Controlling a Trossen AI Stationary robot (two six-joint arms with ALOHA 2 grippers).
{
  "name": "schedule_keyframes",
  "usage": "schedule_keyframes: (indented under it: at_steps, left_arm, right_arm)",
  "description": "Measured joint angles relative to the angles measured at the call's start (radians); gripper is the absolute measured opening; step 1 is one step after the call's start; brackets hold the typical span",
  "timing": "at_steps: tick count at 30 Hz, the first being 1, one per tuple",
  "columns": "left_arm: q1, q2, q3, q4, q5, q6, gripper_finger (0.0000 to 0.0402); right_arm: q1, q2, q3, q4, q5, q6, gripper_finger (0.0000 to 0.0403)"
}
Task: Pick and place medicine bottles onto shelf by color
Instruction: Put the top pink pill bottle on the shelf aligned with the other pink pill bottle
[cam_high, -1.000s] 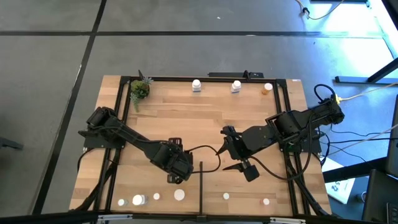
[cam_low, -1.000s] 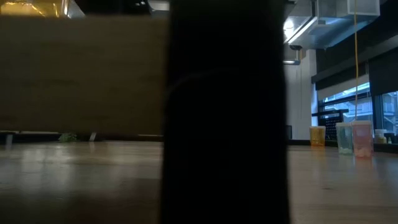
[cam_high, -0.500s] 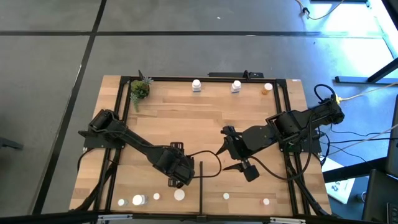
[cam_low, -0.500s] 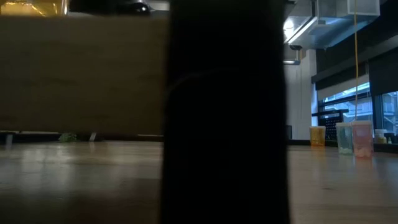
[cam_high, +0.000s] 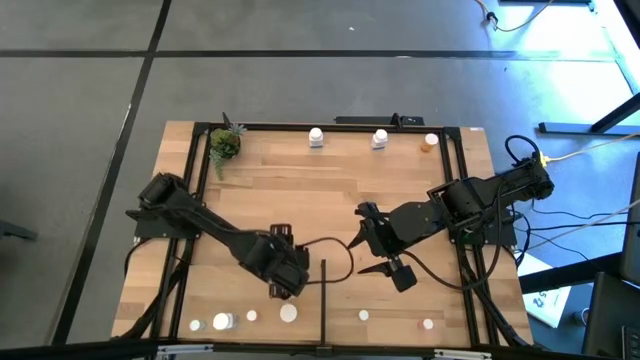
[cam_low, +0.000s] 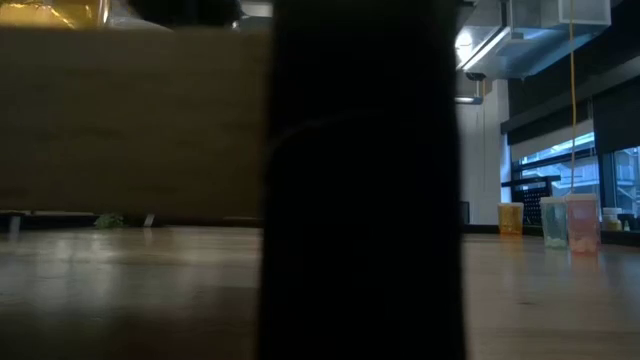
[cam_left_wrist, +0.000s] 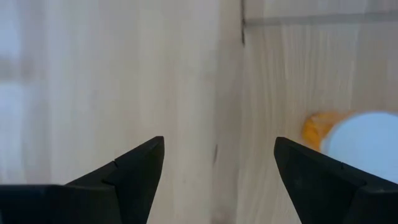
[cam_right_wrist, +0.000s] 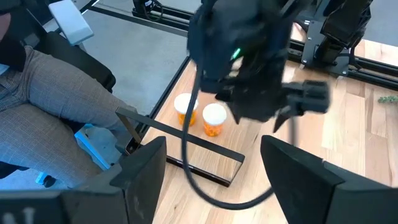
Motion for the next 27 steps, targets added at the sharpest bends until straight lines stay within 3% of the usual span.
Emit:
schedule_keyframes:
  at_steps: [9,18,27]
  left_arm:
    - [0.061,-0.156,0.002,-0.029,-0.017,0.025,0.0301]
    - [0.113,-0.177,-0.009,-0.082,-0.016,0.081,0.0302]
    - [0.151,-0.202,-0.128,-0.053,0.019,0.081,0.0302]
  right_arm:
    - [0.0,0.0,0.0,0.0,0.0,0.0,0.0264]
    - [0.0,0.0,0.0,0.0,0.0,0.0,0.0264]
    - [0.0,0.0,0.0,0.002,0.0,-0.001,0.0264]
